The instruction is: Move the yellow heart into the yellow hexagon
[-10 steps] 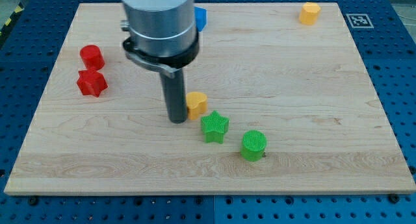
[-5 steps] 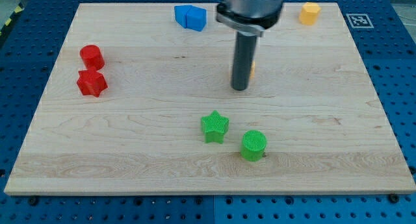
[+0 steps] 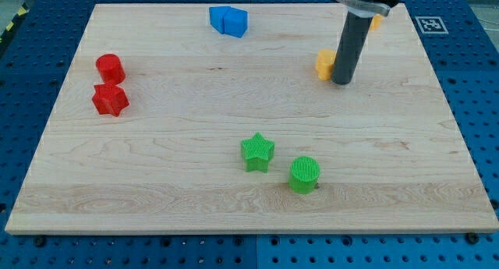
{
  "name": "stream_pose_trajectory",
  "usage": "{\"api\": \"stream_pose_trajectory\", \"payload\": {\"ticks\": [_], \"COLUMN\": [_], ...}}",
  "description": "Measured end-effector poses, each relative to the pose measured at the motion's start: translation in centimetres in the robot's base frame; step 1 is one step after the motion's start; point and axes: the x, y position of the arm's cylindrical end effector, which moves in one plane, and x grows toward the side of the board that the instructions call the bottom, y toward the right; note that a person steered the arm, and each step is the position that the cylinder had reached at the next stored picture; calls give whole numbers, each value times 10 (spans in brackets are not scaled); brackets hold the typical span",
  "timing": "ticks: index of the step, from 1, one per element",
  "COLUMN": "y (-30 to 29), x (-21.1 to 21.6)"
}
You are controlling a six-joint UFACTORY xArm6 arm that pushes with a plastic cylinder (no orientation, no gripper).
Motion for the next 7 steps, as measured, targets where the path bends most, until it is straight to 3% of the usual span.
{"api": "stream_pose_trajectory", "payload": {"ticks": [1, 3, 5, 7], "y": [-41, -38, 2, 61], "x": [4, -33, -80, -94]}}
